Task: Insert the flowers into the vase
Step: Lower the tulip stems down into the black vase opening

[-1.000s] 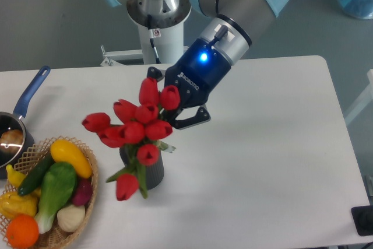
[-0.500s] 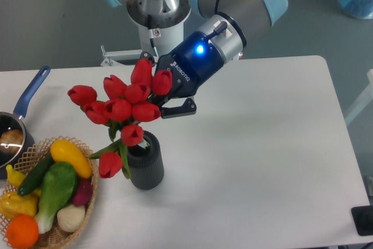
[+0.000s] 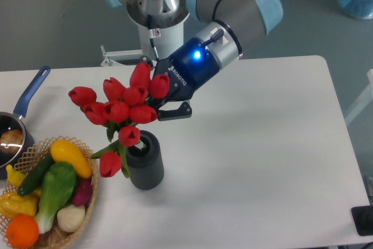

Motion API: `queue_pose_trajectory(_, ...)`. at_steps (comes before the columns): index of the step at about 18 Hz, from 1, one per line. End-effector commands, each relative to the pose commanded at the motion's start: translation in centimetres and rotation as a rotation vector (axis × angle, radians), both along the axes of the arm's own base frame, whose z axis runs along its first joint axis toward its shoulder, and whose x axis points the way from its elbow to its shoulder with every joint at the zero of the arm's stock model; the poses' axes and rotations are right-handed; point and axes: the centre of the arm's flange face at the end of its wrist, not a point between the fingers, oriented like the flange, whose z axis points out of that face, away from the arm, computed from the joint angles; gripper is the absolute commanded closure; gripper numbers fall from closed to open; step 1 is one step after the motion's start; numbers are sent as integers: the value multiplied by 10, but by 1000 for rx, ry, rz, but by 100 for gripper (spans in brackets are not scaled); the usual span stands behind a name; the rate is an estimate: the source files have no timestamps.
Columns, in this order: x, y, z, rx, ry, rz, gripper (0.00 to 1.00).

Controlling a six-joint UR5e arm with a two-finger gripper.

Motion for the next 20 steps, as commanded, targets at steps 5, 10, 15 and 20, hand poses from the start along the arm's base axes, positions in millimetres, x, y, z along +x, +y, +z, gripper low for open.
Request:
queue_pose_trajectory(5, 3, 3, -11, -14, -6, -5, 94)
queue_pose_trajectory(10, 3, 4, -43, -34, 23, -15, 90)
queue_pose_trajectory(15, 2, 8, -66, -78, 46, -18, 87)
queue_pose_trajectory(20, -1, 13, -94, -109, 84, -32, 80)
